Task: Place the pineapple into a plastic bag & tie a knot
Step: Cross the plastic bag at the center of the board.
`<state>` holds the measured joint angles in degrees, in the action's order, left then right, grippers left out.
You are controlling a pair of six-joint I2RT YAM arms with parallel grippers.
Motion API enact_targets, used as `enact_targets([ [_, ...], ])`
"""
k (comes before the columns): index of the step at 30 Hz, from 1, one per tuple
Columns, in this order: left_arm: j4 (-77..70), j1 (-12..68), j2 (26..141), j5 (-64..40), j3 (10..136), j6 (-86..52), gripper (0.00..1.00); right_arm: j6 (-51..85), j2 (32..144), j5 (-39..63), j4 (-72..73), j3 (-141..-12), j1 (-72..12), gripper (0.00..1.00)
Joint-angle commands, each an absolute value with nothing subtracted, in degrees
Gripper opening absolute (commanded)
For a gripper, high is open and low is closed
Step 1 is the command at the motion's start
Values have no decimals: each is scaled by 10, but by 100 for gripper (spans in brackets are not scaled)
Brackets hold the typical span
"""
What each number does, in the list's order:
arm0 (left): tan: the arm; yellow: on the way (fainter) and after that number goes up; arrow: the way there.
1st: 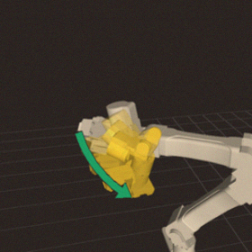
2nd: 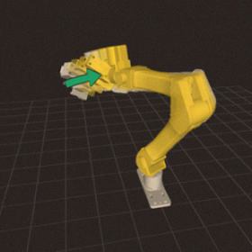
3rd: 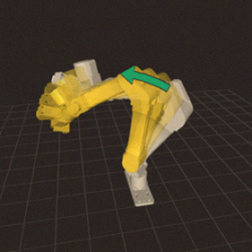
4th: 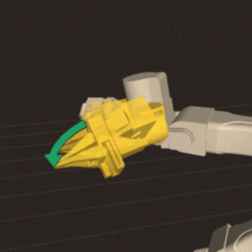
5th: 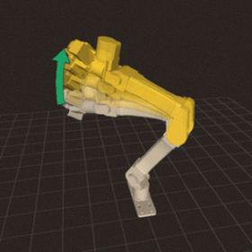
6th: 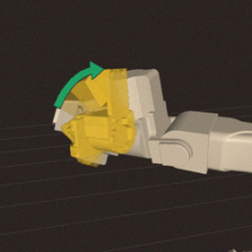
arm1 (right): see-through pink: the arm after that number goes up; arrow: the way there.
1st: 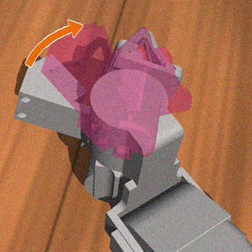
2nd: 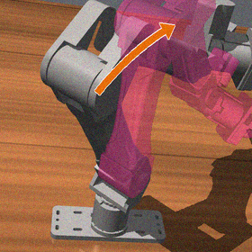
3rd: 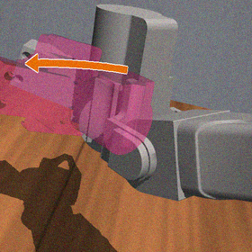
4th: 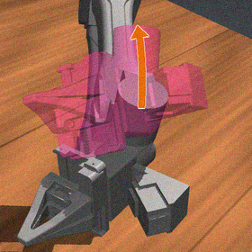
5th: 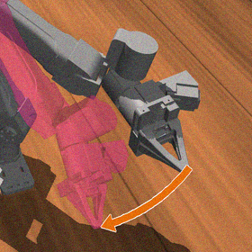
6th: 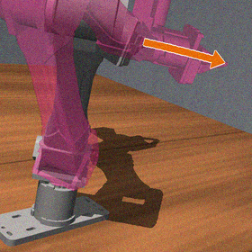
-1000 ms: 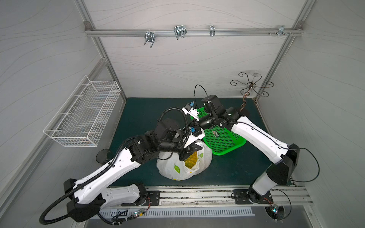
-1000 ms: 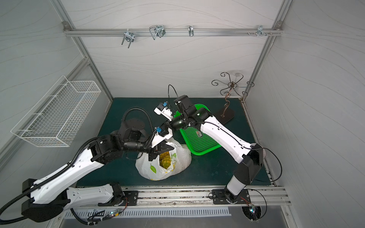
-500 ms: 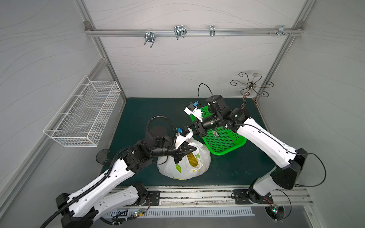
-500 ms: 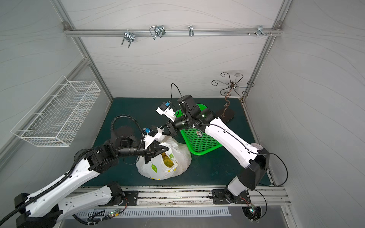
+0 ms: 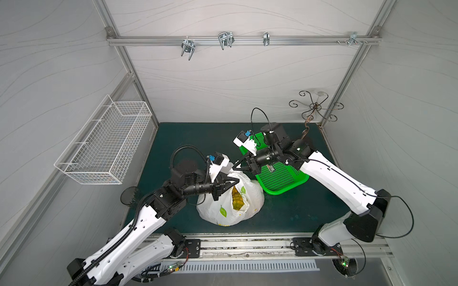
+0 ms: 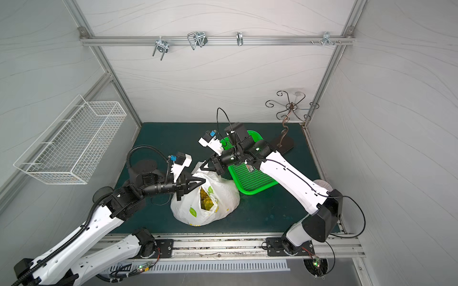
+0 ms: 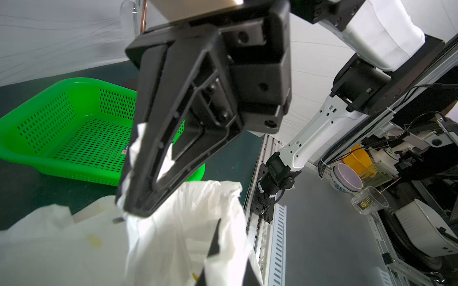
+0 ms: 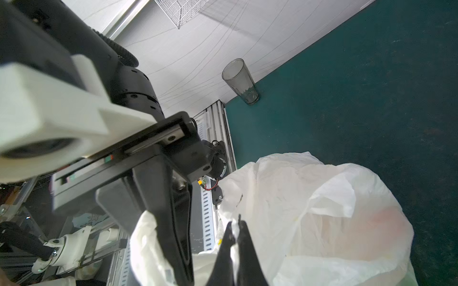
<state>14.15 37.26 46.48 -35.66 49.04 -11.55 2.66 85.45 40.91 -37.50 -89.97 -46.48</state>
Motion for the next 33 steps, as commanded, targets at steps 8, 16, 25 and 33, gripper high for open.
enact_targets([
  [8,162,362,454,-344,502,-101,0,-11,812,343,-407,-926,-466,0],
  [16,211,362,475,-338,518,-54,0,-21,785,331,-424,-944,-477,0],
  [25,177,362,488,-318,510,-61,0,-68,753,329,-447,-923,-520,0],
  [33,138,362,494,-367,506,-82,0,-91,747,311,-429,-871,-559,0],
])
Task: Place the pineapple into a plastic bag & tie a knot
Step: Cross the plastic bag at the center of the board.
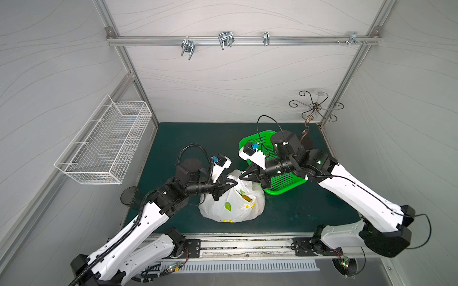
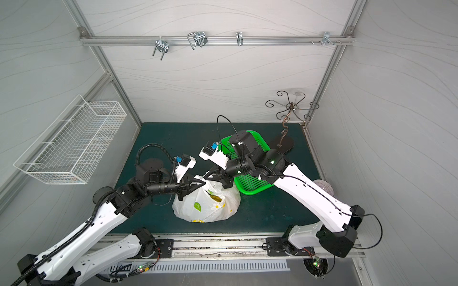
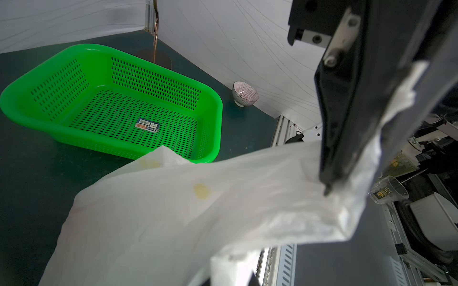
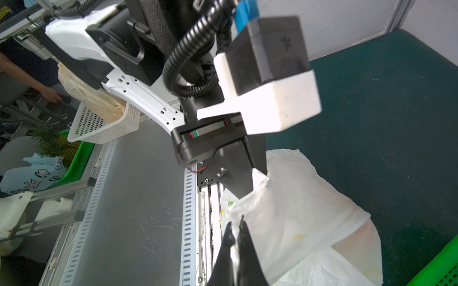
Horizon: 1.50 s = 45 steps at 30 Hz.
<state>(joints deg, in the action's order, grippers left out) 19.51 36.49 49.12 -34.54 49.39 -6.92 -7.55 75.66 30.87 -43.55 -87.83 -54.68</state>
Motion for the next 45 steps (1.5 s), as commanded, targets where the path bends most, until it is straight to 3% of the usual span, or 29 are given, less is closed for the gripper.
enact_targets([
  [1,129,362,498,-372,505,-90,0,-104,750,309,-428,-869,-564,0],
  [19,77,362,532,-343,517,-110,0,-155,753,261,-429,-773,-594,0],
  [45,99,363,495,-350,523,-117,0,-164,764,52,-349,-675,-606,0],
])
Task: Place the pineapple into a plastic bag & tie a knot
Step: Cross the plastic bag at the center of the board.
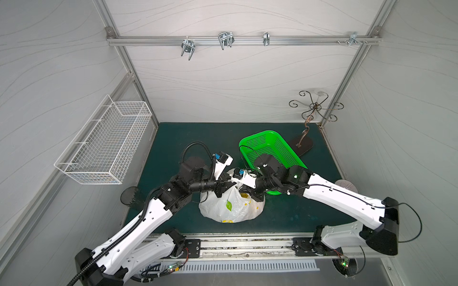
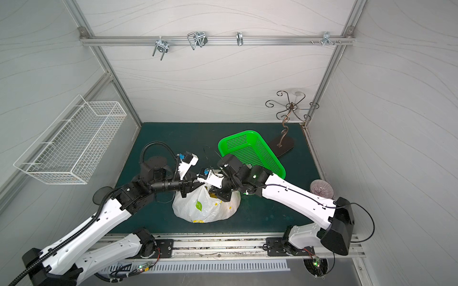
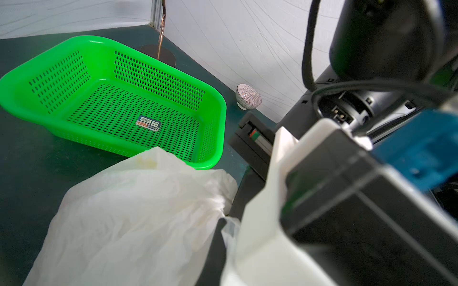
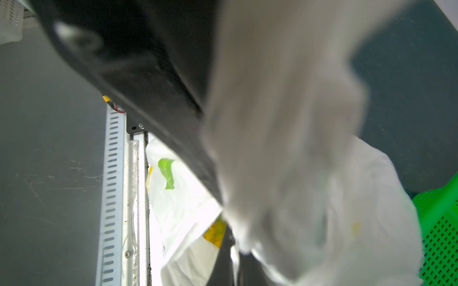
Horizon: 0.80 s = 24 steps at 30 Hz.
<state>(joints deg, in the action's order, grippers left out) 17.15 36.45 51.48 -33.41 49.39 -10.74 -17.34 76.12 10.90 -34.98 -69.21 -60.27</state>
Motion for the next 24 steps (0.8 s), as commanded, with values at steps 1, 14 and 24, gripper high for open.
enact_targets([
  [1,102,362,492,-353,523,-120,0,-157,765,39,-339,-672,-606,0],
  [14,246,362,447,-261,532,-50,14,-99,762,76,-234,-629,-611,0],
  [24,374,362,439,-249,580,58,52,-77,759,111,-218,-618,-614,0],
])
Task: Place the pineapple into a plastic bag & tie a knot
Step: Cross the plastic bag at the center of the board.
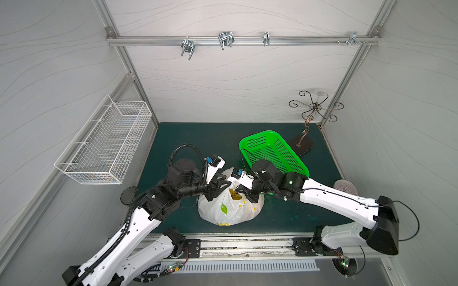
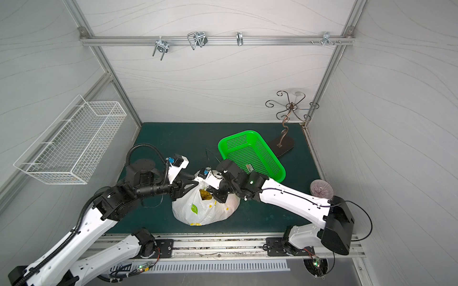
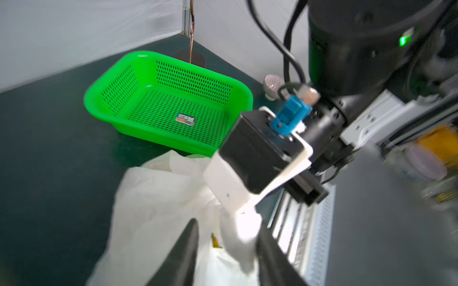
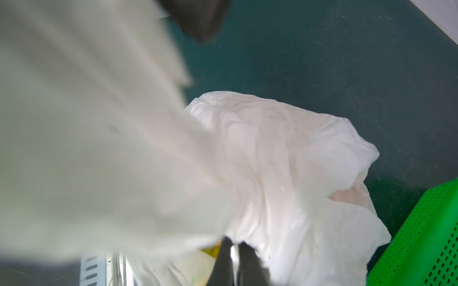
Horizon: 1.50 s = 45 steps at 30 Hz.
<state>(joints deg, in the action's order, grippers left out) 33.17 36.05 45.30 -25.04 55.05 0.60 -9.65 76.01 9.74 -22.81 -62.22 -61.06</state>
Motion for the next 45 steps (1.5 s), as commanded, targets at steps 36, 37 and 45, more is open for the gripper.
enact_targets([
  [36,319,359,525,-293,508,223,65,-67,733,161,-189,-592,-614,0],
  [37,320,359,527,-293,508,223,60,-68,732,161,-189,-592,-614,0],
  [45,330,358,530,-289,502,228,41,-66,732,164,-187,-592,-614,0],
])
